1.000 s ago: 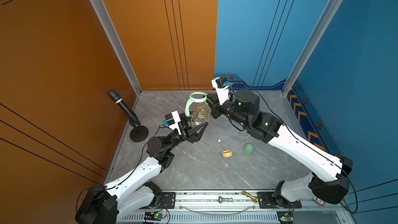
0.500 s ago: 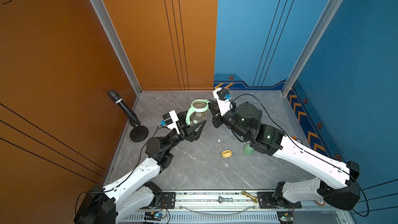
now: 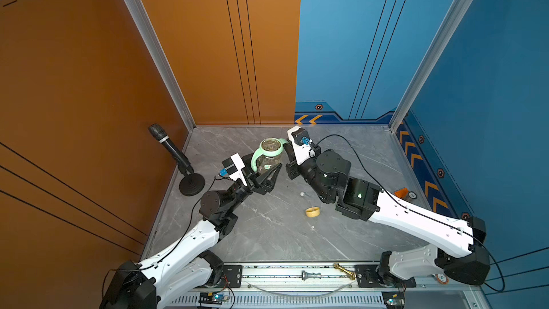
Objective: Assemble the baby bottles
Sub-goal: Put on the handle of the baby bottle.
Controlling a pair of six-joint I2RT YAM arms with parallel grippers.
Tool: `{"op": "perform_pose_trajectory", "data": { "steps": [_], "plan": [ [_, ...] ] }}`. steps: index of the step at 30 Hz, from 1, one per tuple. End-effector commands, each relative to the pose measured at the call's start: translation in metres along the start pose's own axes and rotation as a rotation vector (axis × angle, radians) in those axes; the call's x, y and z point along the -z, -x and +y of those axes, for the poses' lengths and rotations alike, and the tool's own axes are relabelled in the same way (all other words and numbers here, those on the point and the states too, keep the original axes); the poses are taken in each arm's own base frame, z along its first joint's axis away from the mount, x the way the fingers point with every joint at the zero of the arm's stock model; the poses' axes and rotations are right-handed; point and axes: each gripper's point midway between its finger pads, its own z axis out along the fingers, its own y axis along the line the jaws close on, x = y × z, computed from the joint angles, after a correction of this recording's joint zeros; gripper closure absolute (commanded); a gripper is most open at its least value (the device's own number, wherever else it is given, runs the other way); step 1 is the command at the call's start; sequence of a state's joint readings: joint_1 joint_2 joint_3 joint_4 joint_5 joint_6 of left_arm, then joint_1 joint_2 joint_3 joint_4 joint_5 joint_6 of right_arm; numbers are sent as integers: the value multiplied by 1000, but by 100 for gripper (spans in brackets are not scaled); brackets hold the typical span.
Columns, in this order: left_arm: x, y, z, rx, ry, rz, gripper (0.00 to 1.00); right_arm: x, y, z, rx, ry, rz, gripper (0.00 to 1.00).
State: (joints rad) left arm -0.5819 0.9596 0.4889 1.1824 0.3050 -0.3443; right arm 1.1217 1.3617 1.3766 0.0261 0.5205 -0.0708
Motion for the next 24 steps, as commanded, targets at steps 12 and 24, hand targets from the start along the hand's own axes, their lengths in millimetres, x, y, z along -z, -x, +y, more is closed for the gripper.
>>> {"op": "perform_pose_trajectory", "data": {
  "steps": [12, 24],
  "plan": [
    [2, 22, 2, -72, 25, -93, 68, 10, -66, 36, 142, 150, 157, 92],
    [9, 7, 1, -86, -10, -69, 68, 74, -3, -39, -112, 152, 103, 0]
  ]
}}
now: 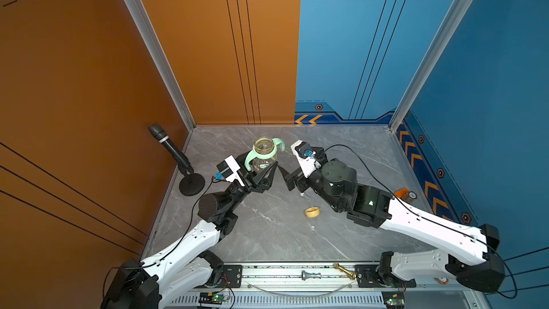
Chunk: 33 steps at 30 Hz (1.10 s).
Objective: Assemble the baby bottles
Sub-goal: Put on the handle of the baby bottle, then pick up the nipple from the center of the board.
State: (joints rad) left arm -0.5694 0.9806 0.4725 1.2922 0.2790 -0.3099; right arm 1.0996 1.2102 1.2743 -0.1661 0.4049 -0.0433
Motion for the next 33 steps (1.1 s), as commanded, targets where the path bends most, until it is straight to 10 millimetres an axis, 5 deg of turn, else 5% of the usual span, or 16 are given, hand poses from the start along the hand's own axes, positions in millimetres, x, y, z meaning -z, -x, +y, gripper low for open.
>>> {"op": "perform_pose_trajectory", "data": {
  "steps": [1, 5, 8, 11, 15, 18, 21, 33],
  "plan": [
    [9, -8, -1, -26, -16, 9, 68, 56, 24, -36, -191, 65, -21, 0],
    [21, -12, 4, -48, -11, 2, 67, 92, 1, -84, -400, -25, 88, 0],
    [30, -12, 2, -89, -8, 2, 67, 79, -97, -122, -689, -145, 586, 0],
    [37, -13, 2, -122, 2, 5, 67, 65, -193, -101, -678, -180, 975, 0],
    [41, -16, 1, -120, 3, 28, 67, 41, -262, -55, -631, -170, 1052, 3],
    [44, -19, 1, -113, 8, 47, 67, 28, -272, -28, -615, -75, 879, 3],
    [46, -22, 0, -110, 9, 63, 67, 26, -284, -23, -543, -45, 780, 4],
    [49, -24, 0, -105, 22, 82, 67, 26, -341, -2, -511, -27, 780, 7]
  ]
}}
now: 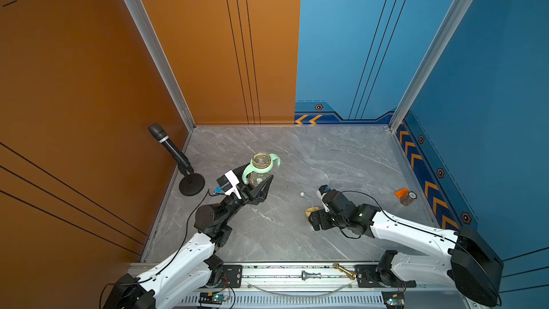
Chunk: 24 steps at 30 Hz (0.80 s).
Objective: Assemble the baby bottles
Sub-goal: Pick up the nipple from the center of the board.
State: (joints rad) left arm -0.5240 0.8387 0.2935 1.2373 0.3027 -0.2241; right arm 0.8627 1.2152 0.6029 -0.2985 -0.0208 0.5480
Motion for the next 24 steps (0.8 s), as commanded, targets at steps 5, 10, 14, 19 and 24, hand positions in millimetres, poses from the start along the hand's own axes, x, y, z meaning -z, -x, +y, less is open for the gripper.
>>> {"op": "perform_pose_trajectory", "data": {
  "steps": [5, 10, 14, 19, 24],
  "plan": [
    [3, 3, -4, -16, -12, -3, 67, -23, 13, 3, -1, -13, -72, 9],
    [5, 5, -4, -21, -4, 1, 67, -36, 14, -3, 19, -53, -45, 15],
    [7, 6, -3, -26, 7, 8, 67, -38, 15, -8, 35, -86, -38, 20],
    [8, 4, -3, -26, 10, 12, 66, -42, 21, -10, 54, -91, -31, 23],
    [10, 4, -3, -27, 15, 14, 66, -39, 28, -12, 79, -110, -1, 44]
  ]
}}
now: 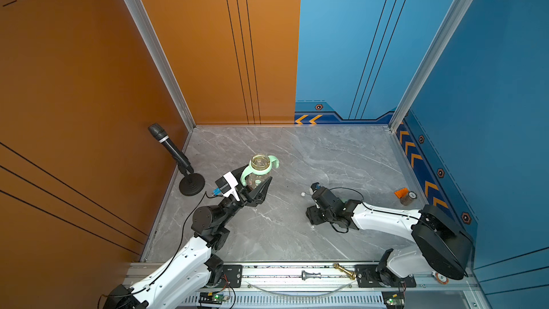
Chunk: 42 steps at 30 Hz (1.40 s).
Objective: Assemble the baby bottles
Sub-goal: Pick up the nipple from the center of the board, then close the nipple on the baby bottle.
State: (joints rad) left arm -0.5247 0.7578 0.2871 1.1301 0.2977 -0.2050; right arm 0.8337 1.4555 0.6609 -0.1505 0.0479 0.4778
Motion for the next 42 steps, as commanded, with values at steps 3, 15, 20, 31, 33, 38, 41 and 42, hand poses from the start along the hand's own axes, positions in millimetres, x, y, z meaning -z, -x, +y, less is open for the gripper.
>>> {"op": "perform_pose_trajectory", "data": {
  "steps": [3, 15, 20, 31, 33, 38, 41, 42],
  "plan": [
    [4, 1, -1, -27, 8, -2, 66, 23, 15, -3, 78, -67, 11, 54],
    [-11, -21, -7, -51, -28, 50, 66, 226, 140, 15, 400, -134, -327, 56],
    [-23, -38, -10, -80, -30, 49, 66, 293, 181, 61, 436, 89, -442, 54],
    [-31, -48, -13, -73, -65, 53, 66, 341, 186, 114, 528, 338, -458, 50],
    [-31, -52, -16, -69, -83, 72, 66, 340, 185, 115, 529, 347, -444, 50],
    [-30, -57, -23, -65, -108, 86, 66, 335, 184, 118, 525, 366, -419, 50],
    [-31, -61, -26, -65, -116, 94, 66, 334, 185, 122, 526, 383, -407, 50],
    [-32, -62, -27, -65, -119, 96, 66, 334, 185, 125, 530, 395, -404, 50]
  ]
}}
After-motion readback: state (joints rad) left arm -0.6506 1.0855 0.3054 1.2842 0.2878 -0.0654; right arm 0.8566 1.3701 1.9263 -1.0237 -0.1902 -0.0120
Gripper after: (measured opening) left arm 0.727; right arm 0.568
